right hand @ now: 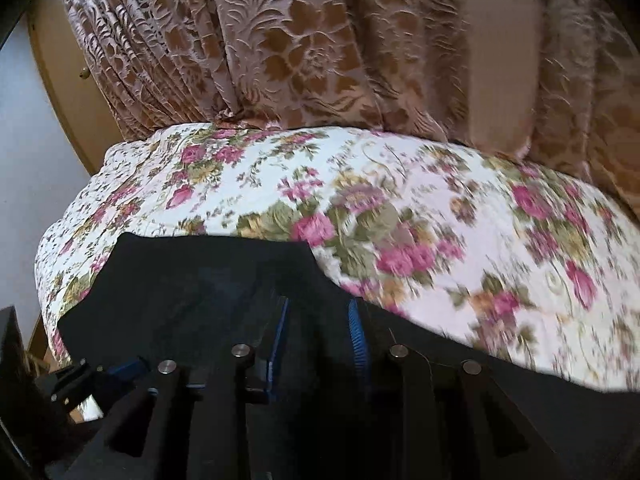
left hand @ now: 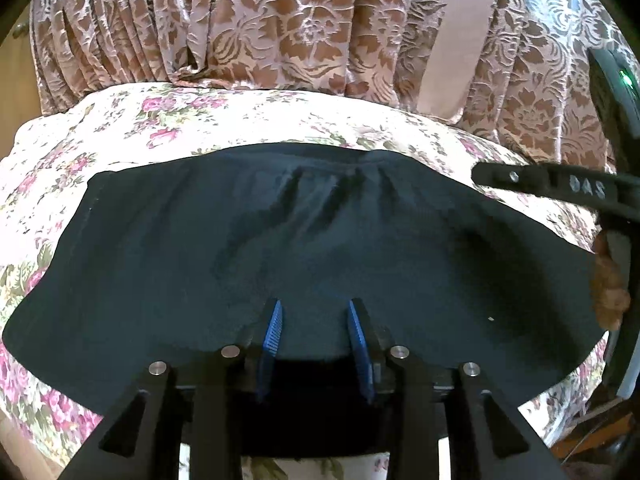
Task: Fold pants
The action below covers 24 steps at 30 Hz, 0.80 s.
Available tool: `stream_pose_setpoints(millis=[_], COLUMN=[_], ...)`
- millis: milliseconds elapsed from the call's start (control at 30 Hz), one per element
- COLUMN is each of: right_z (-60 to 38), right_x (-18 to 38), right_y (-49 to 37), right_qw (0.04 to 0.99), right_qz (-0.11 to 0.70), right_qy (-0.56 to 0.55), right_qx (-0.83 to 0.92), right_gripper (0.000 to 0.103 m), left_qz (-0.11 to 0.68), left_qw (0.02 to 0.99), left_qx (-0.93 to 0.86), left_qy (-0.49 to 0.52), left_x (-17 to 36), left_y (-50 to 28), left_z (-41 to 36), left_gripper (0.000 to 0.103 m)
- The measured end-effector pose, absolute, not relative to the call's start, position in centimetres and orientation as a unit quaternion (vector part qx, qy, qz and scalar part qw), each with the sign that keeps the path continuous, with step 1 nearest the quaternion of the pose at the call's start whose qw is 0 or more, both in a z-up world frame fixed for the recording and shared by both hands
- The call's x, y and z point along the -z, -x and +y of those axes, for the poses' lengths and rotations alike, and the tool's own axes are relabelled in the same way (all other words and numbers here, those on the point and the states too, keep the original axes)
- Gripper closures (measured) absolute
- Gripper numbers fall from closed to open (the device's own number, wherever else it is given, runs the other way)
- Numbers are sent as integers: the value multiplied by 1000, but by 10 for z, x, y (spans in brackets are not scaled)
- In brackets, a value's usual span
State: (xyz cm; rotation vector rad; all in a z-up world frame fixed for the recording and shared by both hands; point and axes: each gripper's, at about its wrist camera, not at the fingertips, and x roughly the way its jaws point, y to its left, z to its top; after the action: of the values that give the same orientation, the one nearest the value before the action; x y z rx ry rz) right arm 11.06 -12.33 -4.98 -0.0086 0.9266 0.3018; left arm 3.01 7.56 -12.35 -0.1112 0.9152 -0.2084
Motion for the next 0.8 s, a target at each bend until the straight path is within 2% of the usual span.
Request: stream_pose_setpoints(millis=[67,133,233,300,367,400,500,533,567,700,800], right_z=[-133,-142,-162,-182,-205,-217,-263,-281,-295,-361,-426], right_x=[47,43,37,34,34,34,38,38,38,42,50], right_y=[-95,-79,-57,-43,-34,-32,-14,-5,4,46,82], right_qw=[888,897,911,921,921,917,907,905,907,896,870], right_qz=[439,419,396,382,384,392,408,407,401,399,380], right_qy=[3,-7,-20,-26,-47,-58,-106,-120,-129,-185,-298], right_qx=[-138,-139,-113,-76,-45,-38,-13,-7,-2,60,99], right_gripper=[75,84,89,89,71,68,68,80,85,83,71], left_qz=[441,443,445,446,450,452,453,454,455,455,456], left_qw=[889,887,885,884,881,879,877,876,875,873,871], left_qx=[107,114,125,132,139,145,156,161,166,177,181], left_qy=[55,55,51,45,38,37,28,26,24,13,12], left_x=[122,120,118,118,119,120,120,119,119,118,119], left_y=[-26,-23,-18,-17,-17,-17,-18,-18,-19,-18,-17], left_z=[72,67,57,48,39,34,20,16,11,-3,-8], left_gripper=[69,69,69,69,69,69,69,69,69,69,69])
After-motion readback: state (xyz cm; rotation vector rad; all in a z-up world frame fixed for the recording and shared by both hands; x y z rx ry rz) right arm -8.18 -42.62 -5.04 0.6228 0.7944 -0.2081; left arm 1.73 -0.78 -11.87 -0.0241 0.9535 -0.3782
